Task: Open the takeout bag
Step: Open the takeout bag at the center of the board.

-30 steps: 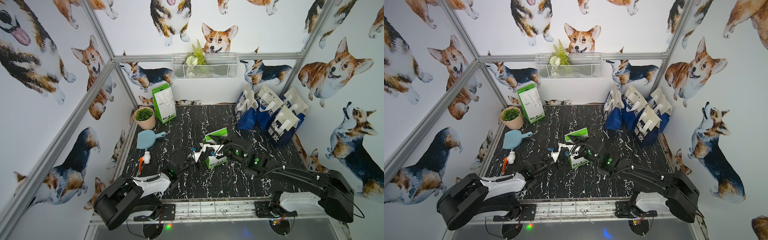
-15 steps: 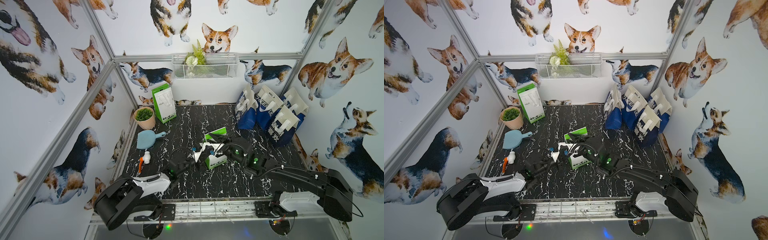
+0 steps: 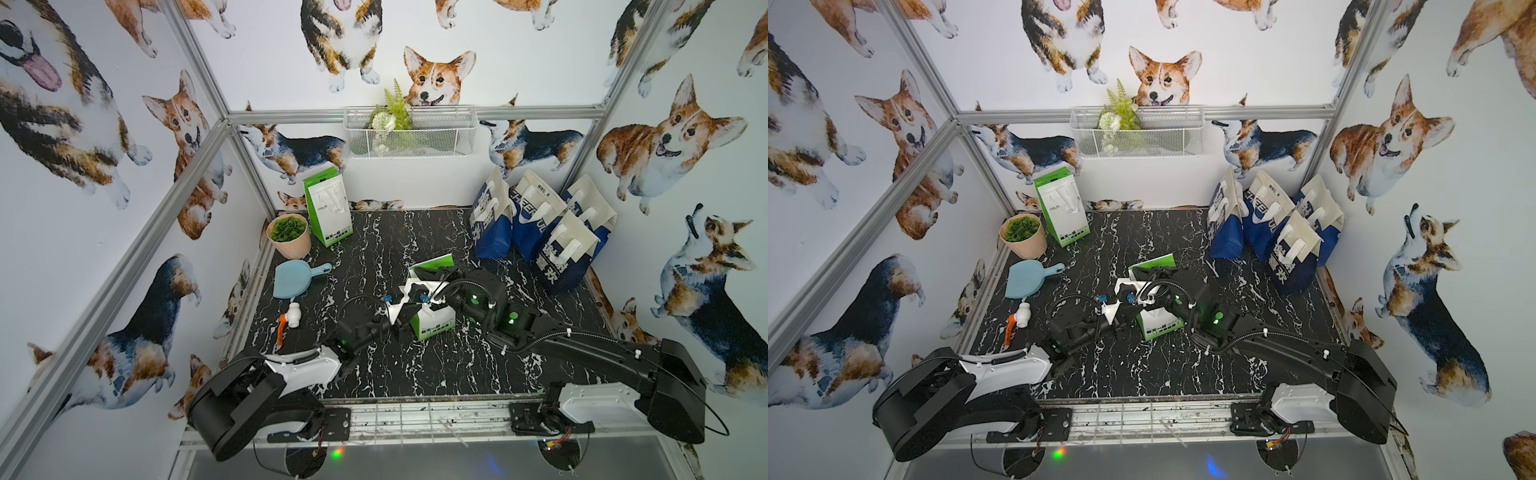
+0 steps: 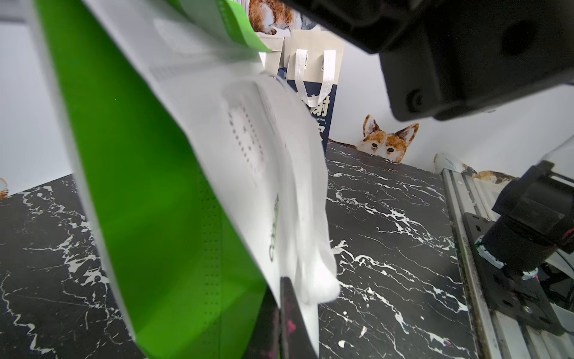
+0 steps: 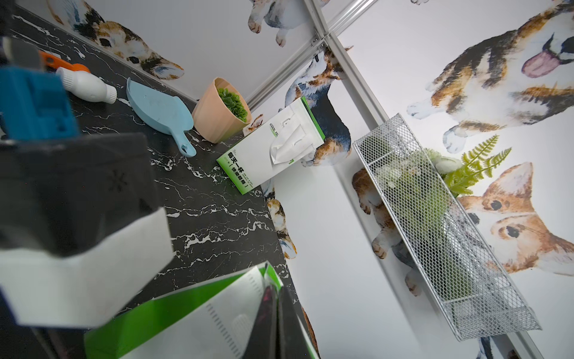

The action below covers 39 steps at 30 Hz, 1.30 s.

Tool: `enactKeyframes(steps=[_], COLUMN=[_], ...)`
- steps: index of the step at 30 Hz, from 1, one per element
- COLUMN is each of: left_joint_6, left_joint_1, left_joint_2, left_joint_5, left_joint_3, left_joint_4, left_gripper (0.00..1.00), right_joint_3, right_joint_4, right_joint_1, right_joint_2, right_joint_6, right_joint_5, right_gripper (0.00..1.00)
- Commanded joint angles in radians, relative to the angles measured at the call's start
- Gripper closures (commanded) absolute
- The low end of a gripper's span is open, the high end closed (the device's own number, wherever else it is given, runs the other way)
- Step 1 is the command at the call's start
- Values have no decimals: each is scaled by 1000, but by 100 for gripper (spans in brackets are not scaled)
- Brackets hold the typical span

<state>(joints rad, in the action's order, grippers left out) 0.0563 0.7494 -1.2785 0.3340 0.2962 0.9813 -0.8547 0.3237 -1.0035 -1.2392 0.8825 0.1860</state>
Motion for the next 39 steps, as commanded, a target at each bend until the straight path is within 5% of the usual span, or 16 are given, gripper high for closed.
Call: enactKeyframes(steps=[1, 27, 39], left_joint_6=[-12, -30, -41], left_joint_1=[1, 3, 7], left_joint_2=[4, 4, 0], left_joint_5=[23, -2, 3], left_joint_3=[6, 8, 13], left_joint_4=[60, 34, 22], left_gripper=[100, 100, 100], right_joint_3=[-16, -167, -358], right_joint_4=[-30, -295, -663], right_joint_1=[-1, 12, 68], right_joint_2=[10, 68, 44], right_joint_6=[-36, -74, -24], right_joint_5=[8, -19, -156], right_gripper=[100, 100, 100])
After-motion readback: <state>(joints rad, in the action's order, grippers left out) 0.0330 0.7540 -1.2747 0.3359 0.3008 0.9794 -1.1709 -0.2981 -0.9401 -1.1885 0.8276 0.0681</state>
